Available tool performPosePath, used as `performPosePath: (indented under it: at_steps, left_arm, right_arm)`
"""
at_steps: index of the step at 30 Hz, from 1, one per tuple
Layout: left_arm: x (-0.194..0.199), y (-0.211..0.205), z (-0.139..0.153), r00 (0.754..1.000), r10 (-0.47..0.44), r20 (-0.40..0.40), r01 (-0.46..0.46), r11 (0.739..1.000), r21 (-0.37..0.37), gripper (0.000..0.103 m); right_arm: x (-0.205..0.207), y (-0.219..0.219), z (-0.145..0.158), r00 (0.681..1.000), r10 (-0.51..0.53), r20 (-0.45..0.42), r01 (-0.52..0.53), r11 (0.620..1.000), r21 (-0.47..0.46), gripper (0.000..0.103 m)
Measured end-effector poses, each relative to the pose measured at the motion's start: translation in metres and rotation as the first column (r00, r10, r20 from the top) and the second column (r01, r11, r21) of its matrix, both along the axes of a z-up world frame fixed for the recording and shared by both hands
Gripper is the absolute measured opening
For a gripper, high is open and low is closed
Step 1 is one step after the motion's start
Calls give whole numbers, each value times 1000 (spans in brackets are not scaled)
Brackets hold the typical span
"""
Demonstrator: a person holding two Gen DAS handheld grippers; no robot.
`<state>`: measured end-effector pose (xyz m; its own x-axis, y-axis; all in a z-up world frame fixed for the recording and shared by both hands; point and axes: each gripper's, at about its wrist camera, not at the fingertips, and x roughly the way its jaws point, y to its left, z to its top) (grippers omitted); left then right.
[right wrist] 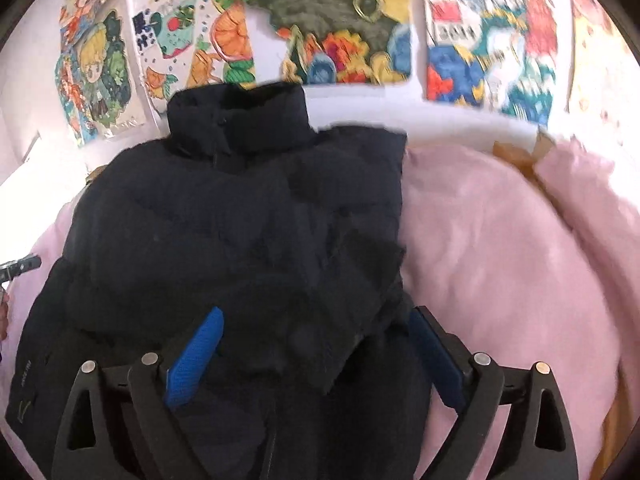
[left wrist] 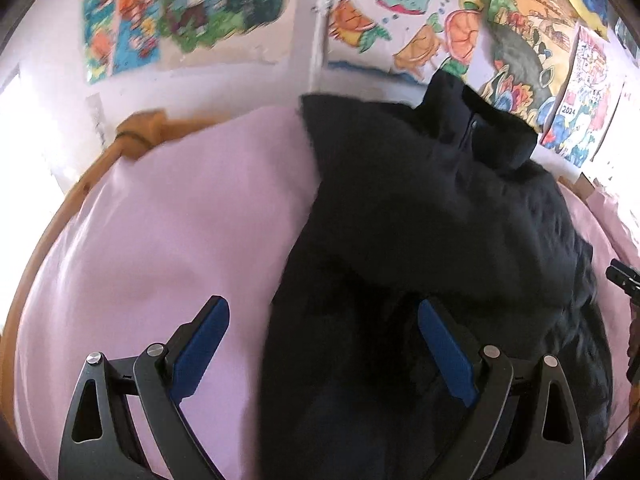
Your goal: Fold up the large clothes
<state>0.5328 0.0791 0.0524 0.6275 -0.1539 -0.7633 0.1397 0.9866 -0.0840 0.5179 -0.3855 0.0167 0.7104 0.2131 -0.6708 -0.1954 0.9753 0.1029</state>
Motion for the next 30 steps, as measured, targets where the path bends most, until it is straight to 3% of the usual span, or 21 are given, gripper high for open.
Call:
performPosePath:
  at_steps: [5,12,17,21,23,26,30]
  left_arm:
    - [44,-43,36,997,-9,83,7,1000,30,93]
    - [99,-68,43,998,56,40,-56,998,-4,93]
    - [101,-66,38,997,47,61,-49,999,18,93]
    - [93,-59,34,997,20,72,-23,999,42,93]
    - [86,-55,33,997,5,73,-7,1000,25,93]
    - [80,-47,30,996,-29,79,32,999,-39,93]
    - [86,-46,34,995,-92,42,98,974,-205,93]
  right_arm:
    - [48,17,32,999,4,42,-5,1000,20,94]
    - [148,28,35,991,-127,42,119,978,170,94]
    - [202,37,36,972,-232,37,220,955,200,66]
    - [226,43,31,958,-284,40,269,940,210,62]
    - [233,46,23,966,-260,5,252,943,217,15]
    - [209,53,24,962,-262,78,240,945,221,12]
    - [161,65,34,966,-188,176,156,971,180,11]
